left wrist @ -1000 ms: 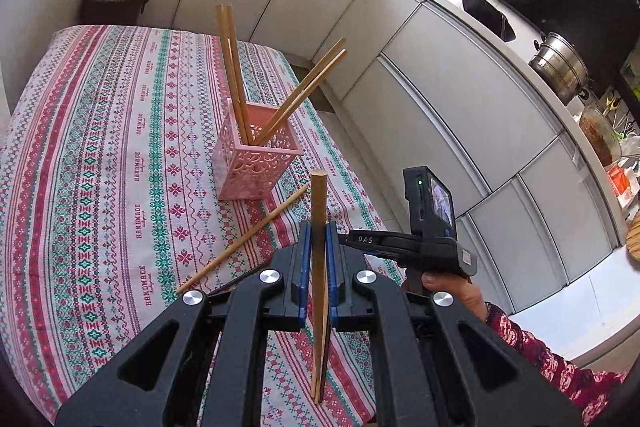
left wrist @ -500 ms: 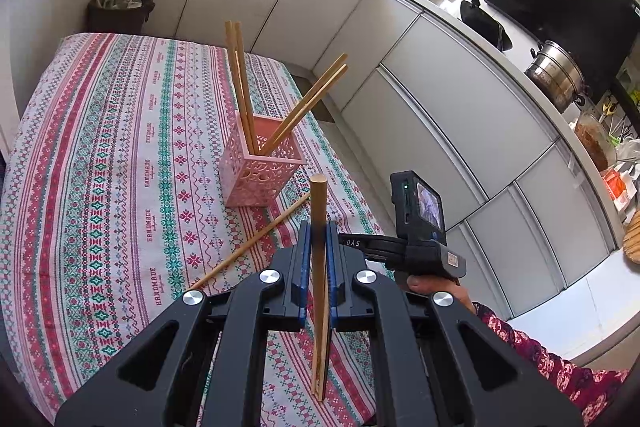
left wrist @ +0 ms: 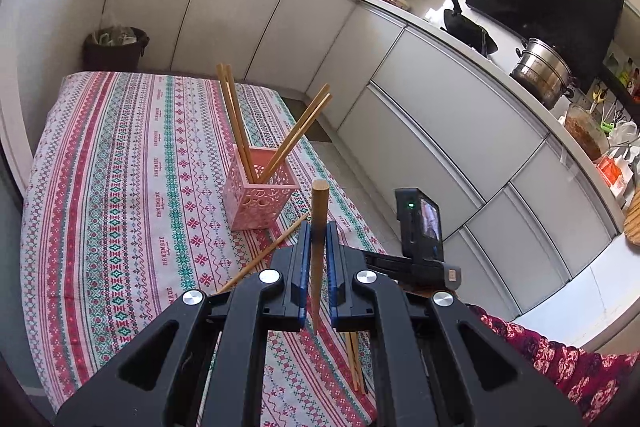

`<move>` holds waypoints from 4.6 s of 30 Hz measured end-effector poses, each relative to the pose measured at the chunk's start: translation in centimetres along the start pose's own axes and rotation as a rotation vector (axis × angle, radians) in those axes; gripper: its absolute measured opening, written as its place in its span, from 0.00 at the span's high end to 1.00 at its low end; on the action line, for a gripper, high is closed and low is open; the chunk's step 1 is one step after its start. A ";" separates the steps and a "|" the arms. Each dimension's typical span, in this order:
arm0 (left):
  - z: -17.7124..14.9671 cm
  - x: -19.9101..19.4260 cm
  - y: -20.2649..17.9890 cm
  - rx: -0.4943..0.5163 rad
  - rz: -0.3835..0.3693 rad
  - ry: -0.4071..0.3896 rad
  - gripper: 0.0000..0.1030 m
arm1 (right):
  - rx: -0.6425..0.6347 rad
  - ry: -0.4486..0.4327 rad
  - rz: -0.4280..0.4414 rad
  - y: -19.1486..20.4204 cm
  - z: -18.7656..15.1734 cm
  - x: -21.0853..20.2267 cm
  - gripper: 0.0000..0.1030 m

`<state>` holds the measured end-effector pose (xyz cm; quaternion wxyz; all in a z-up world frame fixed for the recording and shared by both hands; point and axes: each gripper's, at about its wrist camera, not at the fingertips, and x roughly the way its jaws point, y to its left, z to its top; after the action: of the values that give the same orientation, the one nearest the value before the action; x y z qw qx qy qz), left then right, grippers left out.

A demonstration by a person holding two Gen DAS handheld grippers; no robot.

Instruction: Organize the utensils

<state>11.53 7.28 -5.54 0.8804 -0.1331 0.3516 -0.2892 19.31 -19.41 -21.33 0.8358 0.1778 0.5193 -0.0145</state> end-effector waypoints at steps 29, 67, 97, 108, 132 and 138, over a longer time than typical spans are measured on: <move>0.4 2.3 -1.9 0.026 0.014 0.015 0.93 | 0.249 0.239 0.300 -9.0 0.8 3.4 0.91; 11.8 -1.0 -5.9 0.144 0.176 -0.318 0.94 | -0.268 -0.542 0.346 3.5 8.0 -25.0 0.92; 4.4 23.3 16.0 -0.519 0.442 0.335 0.63 | -0.027 -0.391 0.412 -5.4 7.5 -17.5 0.92; 3.5 22.9 16.4 -0.453 0.542 0.397 0.92 | -0.009 -0.377 0.415 -5.6 7.6 -17.2 0.92; 8.3 2.7 -3.4 0.090 0.309 -0.341 0.94 | -0.082 -0.397 0.450 -2.4 5.9 -18.6 0.92; 11.6 2.4 -7.8 0.199 0.319 -0.495 0.94 | -0.084 -0.392 0.447 -2.8 6.0 -18.5 0.92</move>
<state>17.79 -0.02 4.83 0.9823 -0.0557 0.1128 -0.1390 15.43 -26.87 -3.58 0.9092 0.2471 0.2960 0.1574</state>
